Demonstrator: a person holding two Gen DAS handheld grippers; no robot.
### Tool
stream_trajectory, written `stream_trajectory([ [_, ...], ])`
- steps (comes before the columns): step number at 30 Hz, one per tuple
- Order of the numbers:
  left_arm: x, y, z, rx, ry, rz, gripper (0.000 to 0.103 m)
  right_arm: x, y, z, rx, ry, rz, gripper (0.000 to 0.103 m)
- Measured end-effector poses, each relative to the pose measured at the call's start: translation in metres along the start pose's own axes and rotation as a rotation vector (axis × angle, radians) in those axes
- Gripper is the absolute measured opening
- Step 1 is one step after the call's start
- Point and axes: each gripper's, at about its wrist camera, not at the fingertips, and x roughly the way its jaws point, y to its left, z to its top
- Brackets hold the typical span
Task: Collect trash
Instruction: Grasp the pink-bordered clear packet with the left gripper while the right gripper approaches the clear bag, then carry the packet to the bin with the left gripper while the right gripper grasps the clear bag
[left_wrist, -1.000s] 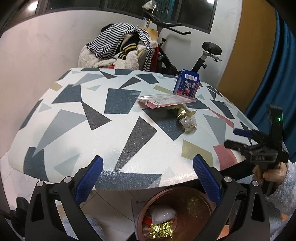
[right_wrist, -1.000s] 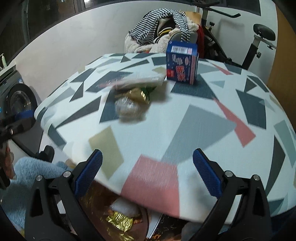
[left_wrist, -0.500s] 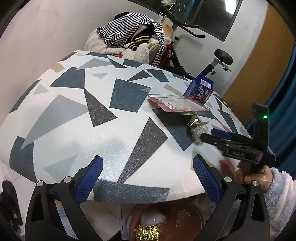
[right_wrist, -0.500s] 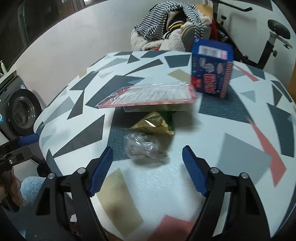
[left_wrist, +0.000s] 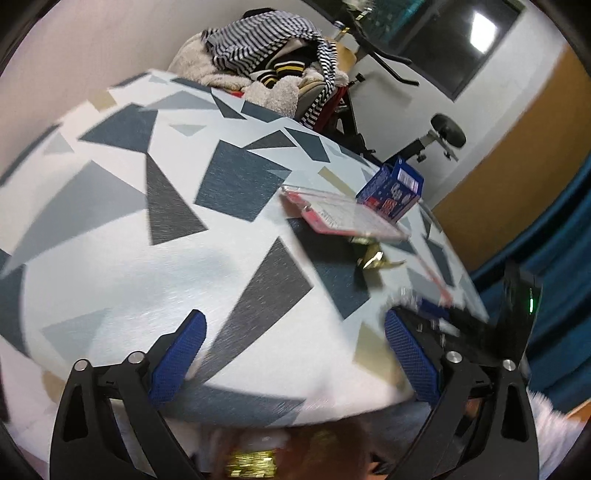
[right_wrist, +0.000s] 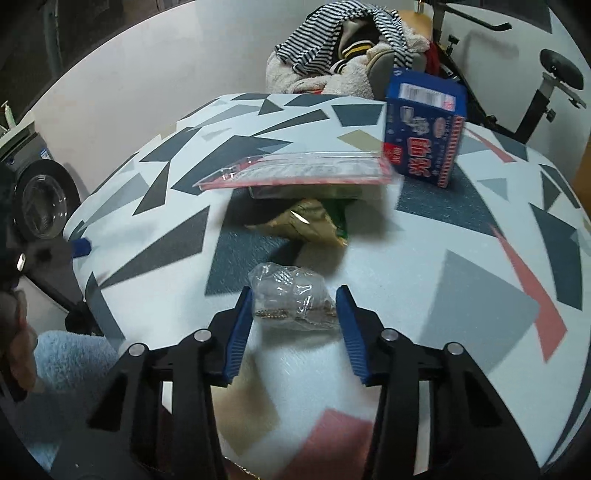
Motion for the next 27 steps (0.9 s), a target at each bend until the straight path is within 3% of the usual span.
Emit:
stream_trajectory([
  [8, 0.059, 0.008, 0.040, -0.337, 0.029, -0.175, 0.069, -0.019, -0.026, -0.015, 0.098, -0.037, -0.013, 0.047],
  [13, 0.089, 0.012, 0.055, -0.457, 0.029, -0.184, 0.057, -0.031, -0.042, -0.021, 0.115, -0.045, -0.031, 0.047],
  [16, 0.104, 0.011, 0.061, -0.483, 0.046, -0.153, 0.038, -0.036, -0.049, -0.025, 0.131, -0.054, -0.034, 0.047],
  [18, 0.108, 0.010, 0.062, -0.476, 0.052, -0.140, 0.015, -0.038, -0.053, -0.027, 0.139, -0.056, -0.036, 0.047],
  [21, 0.099, 0.001, 0.071, -0.389, 0.004, -0.124, 0.011, -0.041, -0.057, -0.029, 0.148, -0.059, -0.038, 0.047],
  [27, 0.051, -0.045, 0.106, -0.059, -0.109, -0.060, 0.006, -0.051, -0.060, -0.030, 0.151, -0.077, -0.044, 0.047],
])
